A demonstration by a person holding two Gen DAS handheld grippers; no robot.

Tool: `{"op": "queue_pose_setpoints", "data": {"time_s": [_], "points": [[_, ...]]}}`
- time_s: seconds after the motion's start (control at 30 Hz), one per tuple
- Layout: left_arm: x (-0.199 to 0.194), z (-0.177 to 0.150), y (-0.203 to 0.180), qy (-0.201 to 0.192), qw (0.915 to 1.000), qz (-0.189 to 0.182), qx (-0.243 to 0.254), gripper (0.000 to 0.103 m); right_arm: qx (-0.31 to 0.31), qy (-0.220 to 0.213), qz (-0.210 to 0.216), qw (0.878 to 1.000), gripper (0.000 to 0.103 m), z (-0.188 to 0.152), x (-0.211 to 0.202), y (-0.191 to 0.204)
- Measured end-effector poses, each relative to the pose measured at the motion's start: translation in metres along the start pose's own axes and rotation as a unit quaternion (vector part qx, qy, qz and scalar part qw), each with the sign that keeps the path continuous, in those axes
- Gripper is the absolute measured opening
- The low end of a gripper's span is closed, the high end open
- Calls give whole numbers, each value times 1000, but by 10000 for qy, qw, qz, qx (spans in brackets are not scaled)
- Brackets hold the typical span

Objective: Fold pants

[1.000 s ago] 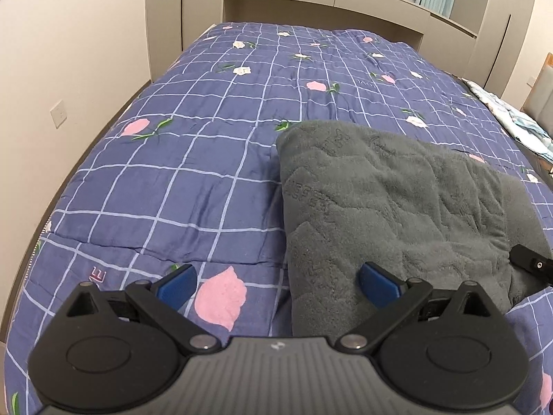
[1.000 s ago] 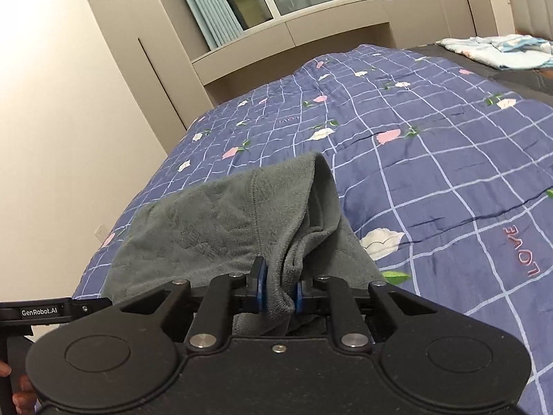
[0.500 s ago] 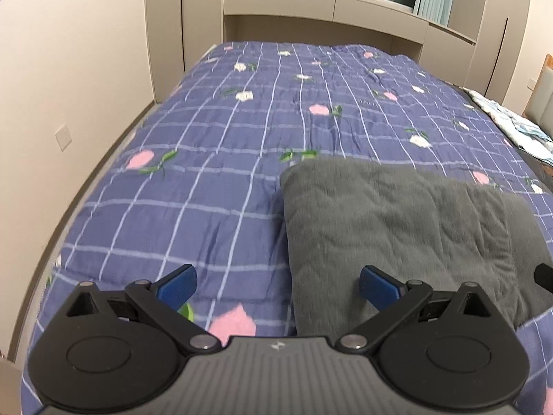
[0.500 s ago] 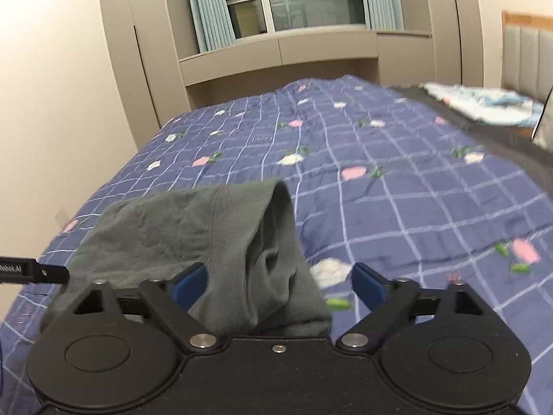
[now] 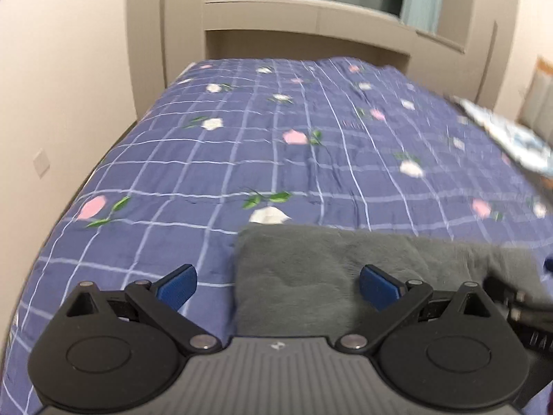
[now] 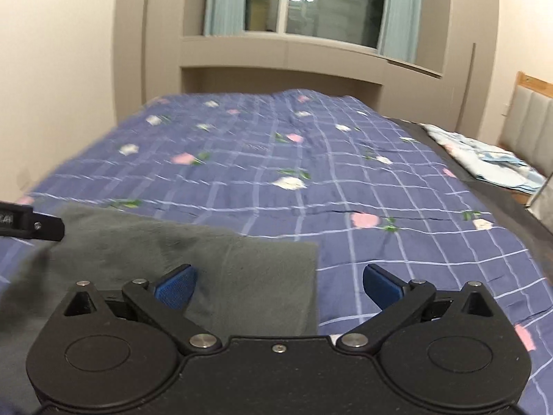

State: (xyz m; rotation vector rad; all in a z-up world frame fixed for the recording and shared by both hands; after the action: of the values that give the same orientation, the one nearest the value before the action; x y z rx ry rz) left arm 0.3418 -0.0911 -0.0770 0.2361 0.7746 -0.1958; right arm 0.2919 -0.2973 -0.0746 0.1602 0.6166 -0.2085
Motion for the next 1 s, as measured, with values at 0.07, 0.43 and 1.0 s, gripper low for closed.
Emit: {"op": "queue_pose_setpoints", "data": {"time_s": [0.07,0.43,1.0], "points": [[12,-1,-12,73,9996,170,230,102,61,27,-63,10000,102,0,12,-5],[61,-12,-18,358,9993,39,-72,103,519,320,517,9968,102,-18,69,-23],[17,-22,-27,147,9998,-116,88,102,738,69,674,9950,102,-6,40,-35]]}}
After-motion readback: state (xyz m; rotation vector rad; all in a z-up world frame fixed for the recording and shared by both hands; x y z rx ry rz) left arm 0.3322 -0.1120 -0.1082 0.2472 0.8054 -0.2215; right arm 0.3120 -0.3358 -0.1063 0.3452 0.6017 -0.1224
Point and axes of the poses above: each gripper's, at about its wrist camera, not at the fingertips, and x roughly the way its jaws point, y to its left, z to its top, the point moved 7 cm from there along x, roughly the way its jaws point, and after that the axes turned 13 degrees about x, right-handed, at the moved point
